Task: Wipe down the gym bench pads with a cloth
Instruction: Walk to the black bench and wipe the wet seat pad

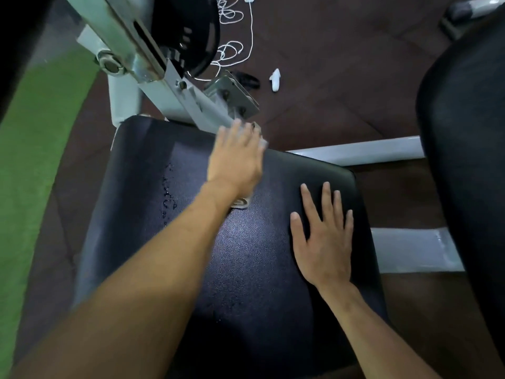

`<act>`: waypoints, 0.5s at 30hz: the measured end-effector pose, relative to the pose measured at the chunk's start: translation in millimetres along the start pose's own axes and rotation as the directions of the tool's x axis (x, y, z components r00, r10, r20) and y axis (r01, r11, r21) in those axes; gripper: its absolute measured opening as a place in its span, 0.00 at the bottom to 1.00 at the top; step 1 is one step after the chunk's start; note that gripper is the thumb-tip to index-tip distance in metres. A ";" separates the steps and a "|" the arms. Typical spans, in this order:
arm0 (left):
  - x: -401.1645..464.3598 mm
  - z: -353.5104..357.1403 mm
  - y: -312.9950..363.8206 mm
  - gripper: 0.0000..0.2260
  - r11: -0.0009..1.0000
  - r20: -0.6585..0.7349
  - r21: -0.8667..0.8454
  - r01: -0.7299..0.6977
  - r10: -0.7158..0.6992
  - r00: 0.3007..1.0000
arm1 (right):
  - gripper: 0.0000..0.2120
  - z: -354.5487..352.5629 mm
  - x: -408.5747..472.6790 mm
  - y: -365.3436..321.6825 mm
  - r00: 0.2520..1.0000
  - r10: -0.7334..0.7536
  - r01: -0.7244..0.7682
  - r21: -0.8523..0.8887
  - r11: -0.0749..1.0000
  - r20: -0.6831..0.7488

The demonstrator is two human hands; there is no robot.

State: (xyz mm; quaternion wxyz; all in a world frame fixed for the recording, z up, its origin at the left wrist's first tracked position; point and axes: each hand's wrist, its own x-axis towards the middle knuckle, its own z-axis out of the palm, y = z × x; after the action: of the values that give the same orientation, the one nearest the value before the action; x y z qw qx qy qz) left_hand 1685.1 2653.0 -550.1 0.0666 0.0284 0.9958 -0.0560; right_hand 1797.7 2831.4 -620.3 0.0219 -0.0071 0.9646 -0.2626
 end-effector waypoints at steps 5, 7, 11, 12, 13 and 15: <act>-48.6 -7.5 -43.0 0.24 0.927 -0.087 -0.099 0.361 -0.369 0.925 | 0.28 -1.5 0.2 0.3 0.999 0.008 -0.008 0.009 1.000 0.034; -87.4 -2.5 -20.5 0.25 0.908 -0.153 -0.103 0.406 -0.418 0.896 | 0.28 -1.6 0.2 -0.1 0.999 0.008 -0.008 0.006 1.000 0.033; -150.3 19.2 45.6 0.27 0.983 -0.117 -0.018 0.181 -0.182 0.976 | 0.28 -1.3 -0.4 -0.1 0.999 0.006 -0.006 0.013 1.000 0.034; -151.5 25.6 55.7 0.27 0.990 -0.113 -0.024 0.136 -0.138 0.984 | 0.28 -1.4 -0.8 0.0 0.999 0.004 -0.005 0.012 1.000 0.039; -145.9 29.1 61.2 0.26 0.993 -0.115 -0.039 0.116 -0.119 0.986 | 0.28 -1.7 -1.3 0.3 0.999 0.003 -0.004 0.010 1.000 0.041; -124.8 30.3 60.4 0.26 0.995 -0.118 -0.024 0.097 -0.099 0.988 | 0.28 -1.9 -1.4 0.4 0.999 0.001 -0.001 0.005 1.000 0.037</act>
State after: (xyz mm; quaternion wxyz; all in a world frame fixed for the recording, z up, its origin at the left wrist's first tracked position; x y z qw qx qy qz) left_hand 1816.4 2703.4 -569.5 0.0044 -0.0177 0.9987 -0.0486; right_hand 1799.1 2832.7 -618.8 0.0397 -0.0114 0.9634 -0.2647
